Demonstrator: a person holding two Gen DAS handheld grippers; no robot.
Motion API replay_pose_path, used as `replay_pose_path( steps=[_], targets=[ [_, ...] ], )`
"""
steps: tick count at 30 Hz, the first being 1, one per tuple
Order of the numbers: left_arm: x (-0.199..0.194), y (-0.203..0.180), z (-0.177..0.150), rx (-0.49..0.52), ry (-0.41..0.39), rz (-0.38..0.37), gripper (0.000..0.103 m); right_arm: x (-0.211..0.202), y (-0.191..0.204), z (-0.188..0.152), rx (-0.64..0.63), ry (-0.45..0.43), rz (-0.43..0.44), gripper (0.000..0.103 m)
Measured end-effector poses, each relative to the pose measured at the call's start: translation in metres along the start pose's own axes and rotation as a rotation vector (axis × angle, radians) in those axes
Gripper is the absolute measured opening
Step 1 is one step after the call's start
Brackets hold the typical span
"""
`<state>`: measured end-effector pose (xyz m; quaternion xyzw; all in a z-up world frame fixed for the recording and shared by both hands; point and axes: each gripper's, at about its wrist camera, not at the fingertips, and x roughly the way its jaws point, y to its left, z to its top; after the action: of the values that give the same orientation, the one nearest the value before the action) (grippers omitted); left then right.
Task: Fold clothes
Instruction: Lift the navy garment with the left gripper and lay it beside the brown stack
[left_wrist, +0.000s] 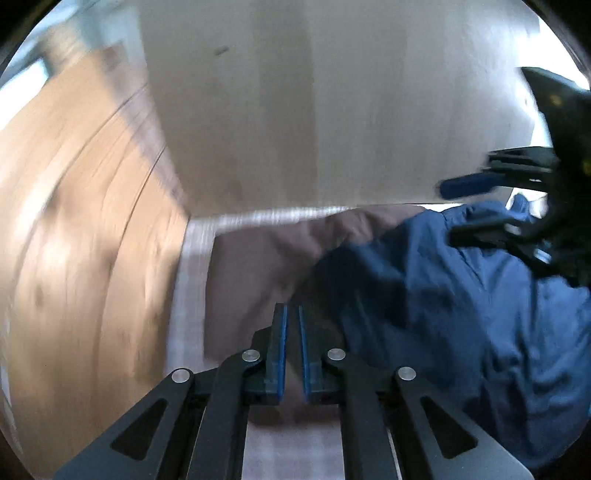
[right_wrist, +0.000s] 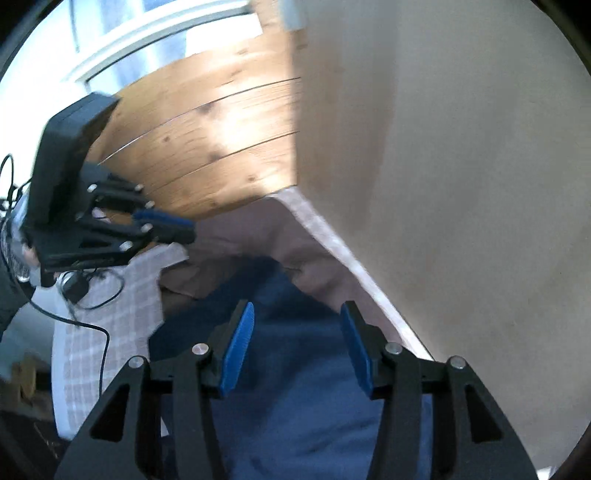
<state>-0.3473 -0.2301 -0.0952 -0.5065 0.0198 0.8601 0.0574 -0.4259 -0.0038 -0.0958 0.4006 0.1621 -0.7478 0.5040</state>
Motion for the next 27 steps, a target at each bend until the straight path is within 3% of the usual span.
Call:
replay_pose_path(
  steps=[7,10,15,17,19,22,27],
  targets=[
    [0.012,-0.019,-0.055,-0.174,0.084,-0.161,0.01,0.075,0.014,0.028,-0.09,0.17,0.114,0.048],
    [0.018,-0.029,-0.076,-0.242,0.123,-0.228,0.016,0.096,0.015,0.032,-0.111,0.213,0.102,0.048],
    [0.024,-0.03,-0.074,-0.276,0.113,-0.256,0.022,0.106,0.025,0.04,-0.152,0.228,0.114,0.048],
    [0.029,-0.028,-0.072,-0.276,0.112,-0.251,0.022,0.108,0.028,0.041,-0.17,0.238,0.1,0.041],
    [0.029,-0.025,-0.072,-0.301,0.101,-0.261,0.018,0.108,0.028,0.043,-0.173,0.242,0.067,0.004],
    [0.024,-0.021,-0.074,-0.32,0.075,-0.267,0.002,0.1,0.028,0.043,-0.177,0.208,0.056,0.004],
    [0.002,-0.032,-0.073,-0.235,0.027,-0.233,0.001,0.068,0.025,0.039,-0.177,0.138,0.027,0.004]
  ],
)
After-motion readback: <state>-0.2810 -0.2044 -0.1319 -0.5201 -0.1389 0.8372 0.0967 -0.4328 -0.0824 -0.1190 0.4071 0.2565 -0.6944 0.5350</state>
